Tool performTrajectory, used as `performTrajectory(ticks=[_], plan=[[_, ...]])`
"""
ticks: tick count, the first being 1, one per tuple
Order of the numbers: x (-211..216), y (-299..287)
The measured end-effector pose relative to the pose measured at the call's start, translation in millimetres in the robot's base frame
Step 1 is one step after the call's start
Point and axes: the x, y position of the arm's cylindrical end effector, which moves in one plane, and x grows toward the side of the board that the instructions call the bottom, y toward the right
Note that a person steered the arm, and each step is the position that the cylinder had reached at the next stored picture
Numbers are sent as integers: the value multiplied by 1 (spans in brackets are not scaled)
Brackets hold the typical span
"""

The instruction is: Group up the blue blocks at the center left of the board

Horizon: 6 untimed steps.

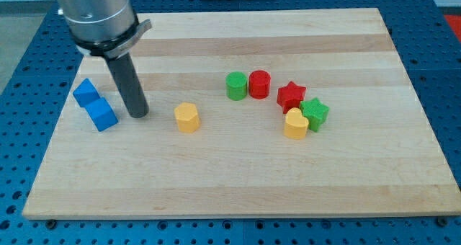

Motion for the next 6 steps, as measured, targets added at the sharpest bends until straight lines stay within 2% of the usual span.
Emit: performTrajectory(ticks=[2, 3, 4, 5, 6], plan=[[17, -57], [24, -59], [55, -36], [80, -44], [78, -74]])
